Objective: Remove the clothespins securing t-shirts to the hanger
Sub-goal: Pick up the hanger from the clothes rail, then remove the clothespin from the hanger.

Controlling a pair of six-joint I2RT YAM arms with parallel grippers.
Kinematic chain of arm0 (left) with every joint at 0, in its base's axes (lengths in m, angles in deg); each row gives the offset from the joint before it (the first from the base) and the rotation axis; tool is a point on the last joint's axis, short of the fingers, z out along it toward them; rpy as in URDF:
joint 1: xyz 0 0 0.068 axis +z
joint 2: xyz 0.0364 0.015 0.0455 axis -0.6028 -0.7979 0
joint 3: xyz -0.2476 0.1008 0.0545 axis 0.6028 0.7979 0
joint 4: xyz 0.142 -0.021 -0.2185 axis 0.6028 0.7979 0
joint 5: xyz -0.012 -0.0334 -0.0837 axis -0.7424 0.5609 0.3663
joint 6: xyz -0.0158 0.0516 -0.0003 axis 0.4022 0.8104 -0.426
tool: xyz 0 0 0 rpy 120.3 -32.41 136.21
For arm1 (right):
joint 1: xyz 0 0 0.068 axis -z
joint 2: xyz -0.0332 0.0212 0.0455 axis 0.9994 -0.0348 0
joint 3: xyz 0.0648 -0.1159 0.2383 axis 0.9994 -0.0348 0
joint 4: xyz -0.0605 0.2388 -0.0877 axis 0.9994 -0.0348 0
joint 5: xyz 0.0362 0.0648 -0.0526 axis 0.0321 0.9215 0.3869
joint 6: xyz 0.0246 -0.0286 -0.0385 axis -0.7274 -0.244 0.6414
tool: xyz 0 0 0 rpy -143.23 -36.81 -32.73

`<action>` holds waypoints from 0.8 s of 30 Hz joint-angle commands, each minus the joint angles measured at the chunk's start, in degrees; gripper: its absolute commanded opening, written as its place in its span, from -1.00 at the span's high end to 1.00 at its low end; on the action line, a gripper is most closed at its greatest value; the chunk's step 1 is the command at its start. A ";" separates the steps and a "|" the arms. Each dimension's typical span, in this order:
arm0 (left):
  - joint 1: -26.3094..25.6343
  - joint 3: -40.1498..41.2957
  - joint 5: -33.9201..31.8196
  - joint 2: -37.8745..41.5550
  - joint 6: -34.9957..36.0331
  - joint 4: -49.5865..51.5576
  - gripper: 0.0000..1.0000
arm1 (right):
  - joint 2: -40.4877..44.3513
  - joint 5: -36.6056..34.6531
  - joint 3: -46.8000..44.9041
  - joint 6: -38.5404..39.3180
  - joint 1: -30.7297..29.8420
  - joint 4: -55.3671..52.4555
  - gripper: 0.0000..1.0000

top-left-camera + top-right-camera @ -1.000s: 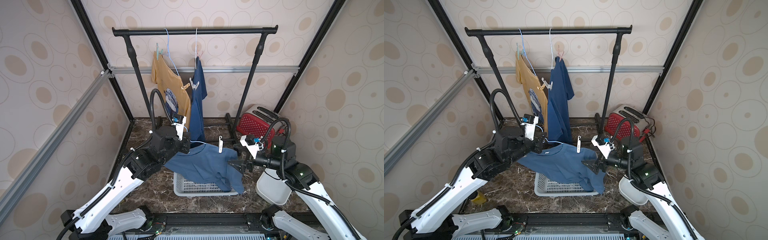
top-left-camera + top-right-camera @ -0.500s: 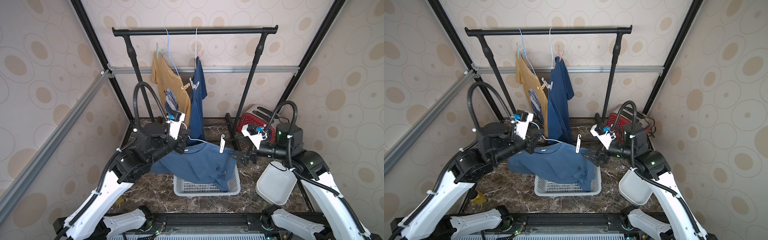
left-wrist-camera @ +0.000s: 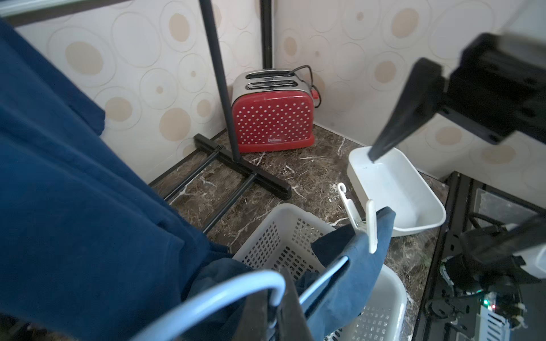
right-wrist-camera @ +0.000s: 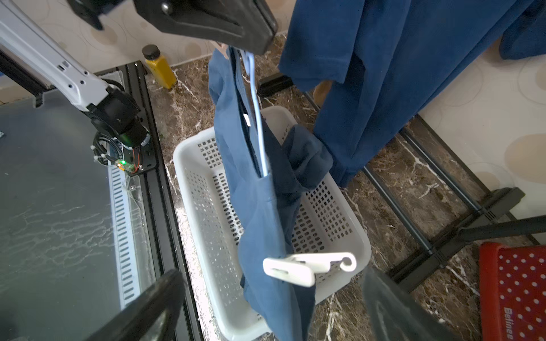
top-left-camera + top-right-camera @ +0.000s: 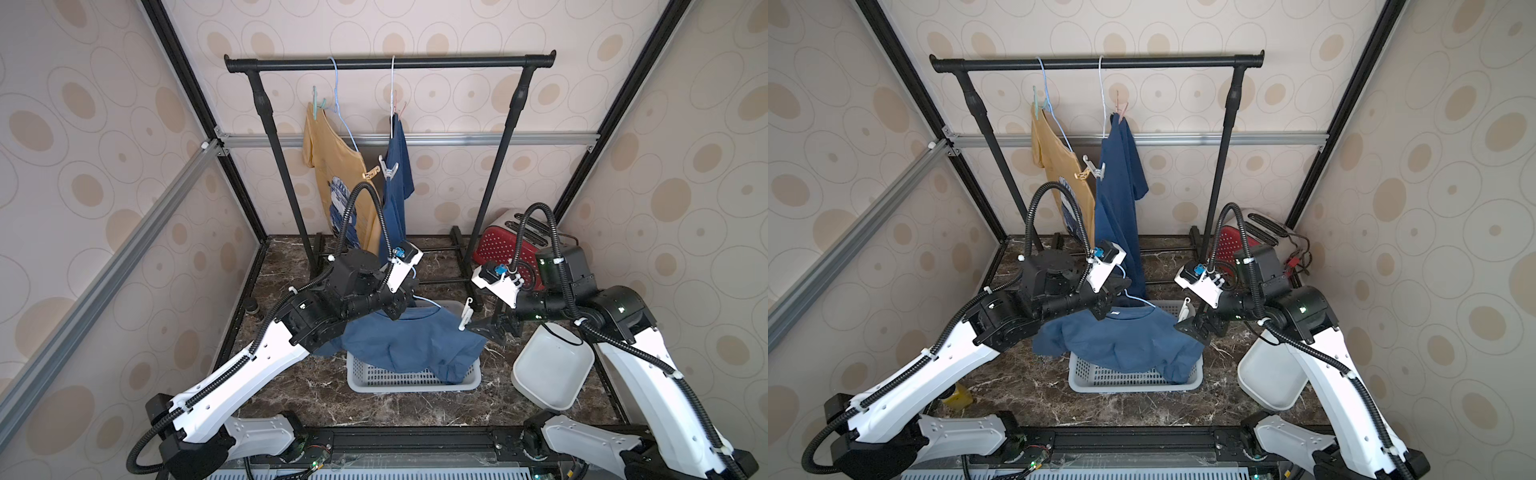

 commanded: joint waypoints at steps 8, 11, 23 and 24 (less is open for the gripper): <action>-0.40 7.99 -0.97 4.88 13.08 -12.79 1.00 | -0.65 -6.30 0.23 7.17 -0.34 -8.27 -0.96; -0.40 8.91 -0.27 4.98 14.38 -13.63 1.00 | -2.22 -5.36 0.15 7.26 -0.39 -9.47 -0.96; -0.41 13.95 1.49 9.07 18.52 -17.06 1.00 | -11.17 -8.55 4.89 8.94 0.75 -12.13 -0.97; -0.41 14.30 1.58 9.49 18.74 -17.48 1.00 | -12.08 -8.61 5.01 9.14 1.00 -11.93 -0.97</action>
